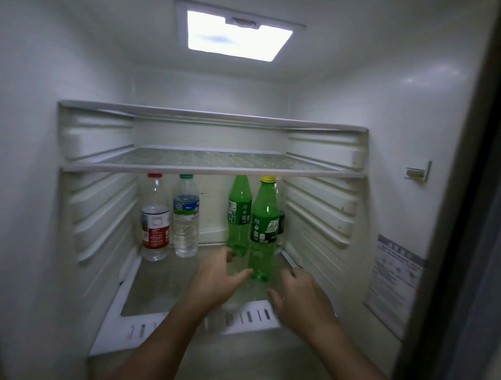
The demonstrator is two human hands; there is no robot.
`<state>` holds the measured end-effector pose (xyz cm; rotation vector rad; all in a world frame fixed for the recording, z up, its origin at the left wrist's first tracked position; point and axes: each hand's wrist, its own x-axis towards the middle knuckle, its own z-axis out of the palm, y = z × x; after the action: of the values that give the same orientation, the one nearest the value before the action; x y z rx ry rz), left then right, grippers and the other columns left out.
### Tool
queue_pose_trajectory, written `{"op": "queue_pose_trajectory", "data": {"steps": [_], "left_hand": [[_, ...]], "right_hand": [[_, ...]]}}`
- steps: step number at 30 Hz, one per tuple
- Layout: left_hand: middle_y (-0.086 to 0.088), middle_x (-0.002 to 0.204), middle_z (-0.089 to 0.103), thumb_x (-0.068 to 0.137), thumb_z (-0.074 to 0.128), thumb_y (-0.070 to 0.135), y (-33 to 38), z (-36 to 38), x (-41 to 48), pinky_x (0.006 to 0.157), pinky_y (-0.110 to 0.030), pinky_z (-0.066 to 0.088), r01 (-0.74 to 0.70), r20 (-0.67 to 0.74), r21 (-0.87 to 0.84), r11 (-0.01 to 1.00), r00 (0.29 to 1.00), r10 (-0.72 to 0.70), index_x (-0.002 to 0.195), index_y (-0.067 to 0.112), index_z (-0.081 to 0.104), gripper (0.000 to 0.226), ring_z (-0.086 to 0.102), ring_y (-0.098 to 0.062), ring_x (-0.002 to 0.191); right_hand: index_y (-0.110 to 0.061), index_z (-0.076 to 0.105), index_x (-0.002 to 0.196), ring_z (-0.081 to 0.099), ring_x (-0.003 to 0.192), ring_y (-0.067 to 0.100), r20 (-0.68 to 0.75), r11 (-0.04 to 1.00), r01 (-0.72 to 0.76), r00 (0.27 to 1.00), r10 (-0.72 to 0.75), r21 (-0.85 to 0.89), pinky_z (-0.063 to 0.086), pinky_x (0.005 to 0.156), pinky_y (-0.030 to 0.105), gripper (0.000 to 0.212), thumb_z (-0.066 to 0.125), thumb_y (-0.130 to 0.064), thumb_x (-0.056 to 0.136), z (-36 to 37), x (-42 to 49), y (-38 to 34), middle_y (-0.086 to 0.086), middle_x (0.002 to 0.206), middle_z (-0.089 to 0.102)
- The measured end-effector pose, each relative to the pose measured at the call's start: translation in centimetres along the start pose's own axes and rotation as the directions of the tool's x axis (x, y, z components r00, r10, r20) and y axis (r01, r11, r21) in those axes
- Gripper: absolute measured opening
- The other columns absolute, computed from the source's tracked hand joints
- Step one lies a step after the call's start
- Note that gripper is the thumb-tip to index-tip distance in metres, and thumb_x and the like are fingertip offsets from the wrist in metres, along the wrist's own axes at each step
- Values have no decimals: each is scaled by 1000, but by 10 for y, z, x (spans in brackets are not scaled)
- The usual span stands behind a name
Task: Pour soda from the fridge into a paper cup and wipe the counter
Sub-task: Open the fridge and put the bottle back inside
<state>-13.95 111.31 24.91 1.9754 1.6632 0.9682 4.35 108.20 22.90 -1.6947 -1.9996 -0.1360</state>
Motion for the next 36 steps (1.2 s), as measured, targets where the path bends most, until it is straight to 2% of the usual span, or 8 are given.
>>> {"op": "queue_pose_trajectory", "data": {"steps": [2,5,9,13,18,23,30,36], "left_hand": [[4,135,57,90,62,52,-9,3,-17,105,-41,46,-81,-50,233,969,994,96,138,25,48,57,54,-13,120],[10,134,58,92,50,59,-13,6,-44,109,-40,38,-165,-61,444,881,975,214,136,31,51,52,52,-12,122],[12,131,59,92,43,59,-7,7,-76,107,-37,34,-180,-54,544,820,967,248,133,32,53,50,51,-13,120],[13,134,55,92,39,60,-5,8,-106,108,-40,32,-157,-48,619,769,970,237,131,33,52,49,49,-15,121],[8,137,58,88,38,61,-10,9,-152,111,-44,34,-102,-102,632,768,972,214,136,30,52,59,51,-16,125],[8,141,54,93,43,59,8,-4,-196,109,-38,37,-102,-109,616,781,971,213,142,30,46,57,49,-14,128],[8,131,62,87,36,60,46,2,-276,101,-36,43,-248,-71,550,798,938,340,134,30,55,59,57,-14,118],[6,124,65,87,40,54,73,33,-372,93,-37,50,-452,7,327,830,879,476,129,25,60,55,60,-18,111]], "right_hand": [[-20,54,123,52,111,18,29,1000,-4,1000,5,-9,48,90,34,40,48,-48,96,-4,-9,-4,2,123,56],[-22,50,127,48,114,19,59,999,11,998,-8,-50,42,82,31,43,42,-50,97,-8,-27,-9,0,126,50],[-24,53,118,51,108,16,32,987,76,997,-72,-141,31,71,28,38,36,-53,99,-13,-54,-15,-3,122,51],[-25,56,123,54,108,18,0,991,109,994,-109,-84,37,73,28,43,40,-55,96,-12,-72,-13,-1,122,57],[-20,55,133,53,119,22,-10,988,146,989,-147,-58,48,92,36,52,47,-53,93,-15,-101,-13,4,132,57],[-22,56,126,53,113,18,-28,984,163,986,-166,-75,51,89,36,47,45,-54,93,-41,-140,-22,1,127,57],[-20,57,118,54,106,21,-33,979,138,989,-145,-148,48,86,35,41,46,-51,93,-93,-223,-30,3,117,58],[-15,61,116,56,105,28,-46,980,77,995,-87,-185,48,87,39,41,51,-45,90,-139,-336,-23,8,113,60]]}}
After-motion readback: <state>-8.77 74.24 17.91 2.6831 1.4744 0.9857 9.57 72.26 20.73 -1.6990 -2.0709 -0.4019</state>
